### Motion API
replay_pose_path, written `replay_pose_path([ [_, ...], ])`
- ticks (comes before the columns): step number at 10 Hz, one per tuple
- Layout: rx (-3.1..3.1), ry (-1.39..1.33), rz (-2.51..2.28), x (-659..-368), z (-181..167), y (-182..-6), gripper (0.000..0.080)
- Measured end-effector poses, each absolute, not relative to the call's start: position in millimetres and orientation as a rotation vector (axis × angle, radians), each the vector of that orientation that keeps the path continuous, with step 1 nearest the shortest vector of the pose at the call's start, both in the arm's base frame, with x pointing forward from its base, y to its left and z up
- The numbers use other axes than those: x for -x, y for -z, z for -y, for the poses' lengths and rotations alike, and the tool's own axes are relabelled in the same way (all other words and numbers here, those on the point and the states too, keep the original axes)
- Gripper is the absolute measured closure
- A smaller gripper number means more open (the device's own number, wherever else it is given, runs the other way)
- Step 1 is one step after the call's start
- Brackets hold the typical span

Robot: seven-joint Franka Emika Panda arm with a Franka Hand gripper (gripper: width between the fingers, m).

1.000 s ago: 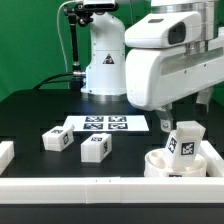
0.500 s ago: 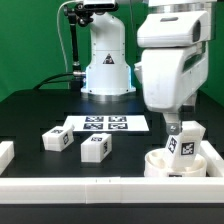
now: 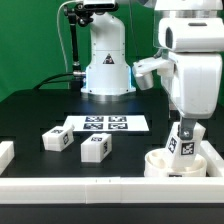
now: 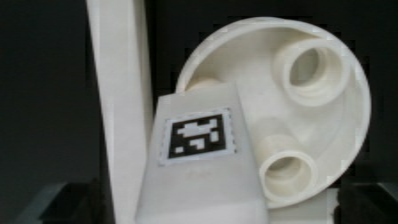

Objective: Assemble stool

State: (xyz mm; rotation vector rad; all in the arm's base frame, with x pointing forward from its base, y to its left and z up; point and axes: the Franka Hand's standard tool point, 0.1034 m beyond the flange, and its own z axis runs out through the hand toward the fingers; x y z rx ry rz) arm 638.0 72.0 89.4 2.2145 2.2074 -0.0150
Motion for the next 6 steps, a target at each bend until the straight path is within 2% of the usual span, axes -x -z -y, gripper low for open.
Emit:
replay_pose_path([
  [3,-2.088,0.03,-2.318,-637.4,-70.9,-87.8,0.015],
  [4,-2.092,0.03,-2.315,-637.3,-70.9,-87.7,0.0195],
  [5,-2.093,0.031,-2.314,-637.3,-70.3,-87.6,0.0343],
  [6,-2.094,0.031,-2.313,-637.3,-69.9,-87.6,0.0343],
])
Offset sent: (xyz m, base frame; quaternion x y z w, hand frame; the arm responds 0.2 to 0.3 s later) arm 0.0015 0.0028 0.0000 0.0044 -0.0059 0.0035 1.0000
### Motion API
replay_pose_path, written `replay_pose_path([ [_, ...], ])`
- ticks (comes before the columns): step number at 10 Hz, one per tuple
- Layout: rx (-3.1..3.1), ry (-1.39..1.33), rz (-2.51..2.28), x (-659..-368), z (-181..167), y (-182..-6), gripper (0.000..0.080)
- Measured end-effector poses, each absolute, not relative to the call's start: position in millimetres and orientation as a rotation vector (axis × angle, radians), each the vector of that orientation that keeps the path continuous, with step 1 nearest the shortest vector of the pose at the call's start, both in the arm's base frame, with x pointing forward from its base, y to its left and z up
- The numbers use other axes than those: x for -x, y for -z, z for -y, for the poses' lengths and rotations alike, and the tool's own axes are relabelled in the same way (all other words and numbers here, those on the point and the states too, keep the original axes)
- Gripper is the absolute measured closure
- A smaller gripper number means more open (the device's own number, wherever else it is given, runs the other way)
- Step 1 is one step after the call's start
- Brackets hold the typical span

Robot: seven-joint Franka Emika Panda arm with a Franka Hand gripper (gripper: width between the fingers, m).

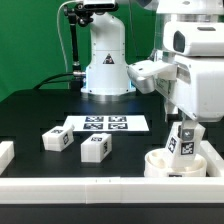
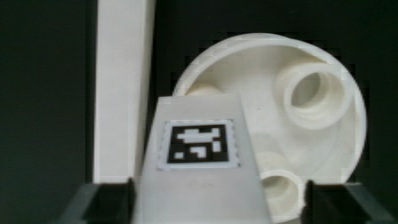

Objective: Assemble stool

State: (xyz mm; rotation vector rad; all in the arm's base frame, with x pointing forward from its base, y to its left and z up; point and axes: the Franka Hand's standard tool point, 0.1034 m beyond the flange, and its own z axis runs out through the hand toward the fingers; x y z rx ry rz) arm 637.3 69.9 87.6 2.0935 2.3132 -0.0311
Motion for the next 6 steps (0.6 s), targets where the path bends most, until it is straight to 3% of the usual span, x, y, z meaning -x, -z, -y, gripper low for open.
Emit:
replay_pose_path([
  [1,-2.094,0.031,-2.313,-637.4,-69.6,-87.6,0.0467],
  [6,-2.214,0.028,-2.198,-637.4,-69.0,-87.5,0.0464],
])
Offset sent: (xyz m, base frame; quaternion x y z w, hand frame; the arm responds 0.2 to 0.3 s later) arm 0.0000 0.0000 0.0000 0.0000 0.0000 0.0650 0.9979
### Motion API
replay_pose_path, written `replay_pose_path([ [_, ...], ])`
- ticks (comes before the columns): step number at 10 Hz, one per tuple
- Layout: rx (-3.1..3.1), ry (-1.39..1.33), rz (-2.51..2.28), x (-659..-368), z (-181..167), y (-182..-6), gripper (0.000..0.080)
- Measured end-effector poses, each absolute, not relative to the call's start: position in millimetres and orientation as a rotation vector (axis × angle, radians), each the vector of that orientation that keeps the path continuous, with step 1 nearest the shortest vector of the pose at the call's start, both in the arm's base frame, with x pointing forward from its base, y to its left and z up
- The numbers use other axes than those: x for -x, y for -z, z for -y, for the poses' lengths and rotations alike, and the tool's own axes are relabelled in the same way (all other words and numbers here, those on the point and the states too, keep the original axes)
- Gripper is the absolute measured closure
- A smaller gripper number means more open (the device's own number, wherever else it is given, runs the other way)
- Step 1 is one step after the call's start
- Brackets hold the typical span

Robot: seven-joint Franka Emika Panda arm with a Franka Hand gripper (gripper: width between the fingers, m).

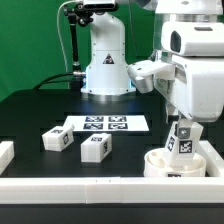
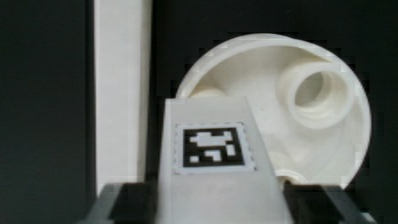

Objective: Assemble stool

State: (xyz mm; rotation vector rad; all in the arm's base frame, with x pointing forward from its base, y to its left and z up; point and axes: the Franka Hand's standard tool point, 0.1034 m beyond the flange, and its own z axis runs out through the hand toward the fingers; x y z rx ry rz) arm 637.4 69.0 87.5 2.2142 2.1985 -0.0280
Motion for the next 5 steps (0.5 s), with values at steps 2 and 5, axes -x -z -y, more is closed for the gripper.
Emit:
replay_pose_path([
  [2,-2.373,0.026,-2.024,-637.3,-69.0,-87.5,0.0462],
  [5,-2.576,0.026,-1.76,-635.9,-62.2,-86.9,0.0462],
])
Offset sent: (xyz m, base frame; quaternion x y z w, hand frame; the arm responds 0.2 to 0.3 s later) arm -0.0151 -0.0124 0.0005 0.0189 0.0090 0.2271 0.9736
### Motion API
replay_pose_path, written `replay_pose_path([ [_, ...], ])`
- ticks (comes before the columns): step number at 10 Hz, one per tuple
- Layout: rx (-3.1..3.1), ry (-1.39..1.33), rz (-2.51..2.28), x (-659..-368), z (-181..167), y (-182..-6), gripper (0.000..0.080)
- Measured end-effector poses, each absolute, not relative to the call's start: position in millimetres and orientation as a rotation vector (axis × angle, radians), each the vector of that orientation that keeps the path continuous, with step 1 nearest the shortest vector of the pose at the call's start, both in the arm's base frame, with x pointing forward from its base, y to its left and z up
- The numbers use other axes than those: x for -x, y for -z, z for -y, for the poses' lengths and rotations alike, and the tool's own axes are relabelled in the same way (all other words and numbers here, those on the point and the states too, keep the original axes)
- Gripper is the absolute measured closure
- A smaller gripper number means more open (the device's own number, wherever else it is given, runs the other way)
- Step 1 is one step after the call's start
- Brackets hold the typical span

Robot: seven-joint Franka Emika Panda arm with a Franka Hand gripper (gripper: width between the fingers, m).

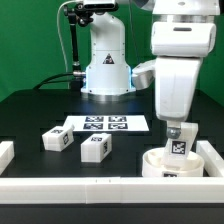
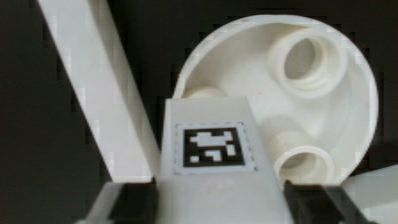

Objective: Assemble stool

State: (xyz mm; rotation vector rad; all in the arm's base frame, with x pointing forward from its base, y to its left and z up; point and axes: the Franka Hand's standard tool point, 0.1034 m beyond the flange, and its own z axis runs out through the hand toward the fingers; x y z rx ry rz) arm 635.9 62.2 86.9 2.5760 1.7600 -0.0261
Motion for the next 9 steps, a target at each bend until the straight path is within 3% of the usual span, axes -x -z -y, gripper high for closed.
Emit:
replay_pose_path([
  [5,-2.966,-0.006,-0.982,-635.9,-64.5,-86.0,0.0462],
  [9,-3.073,-0.013,-0.622,-636.0,-66.7,-85.8,0.0462],
])
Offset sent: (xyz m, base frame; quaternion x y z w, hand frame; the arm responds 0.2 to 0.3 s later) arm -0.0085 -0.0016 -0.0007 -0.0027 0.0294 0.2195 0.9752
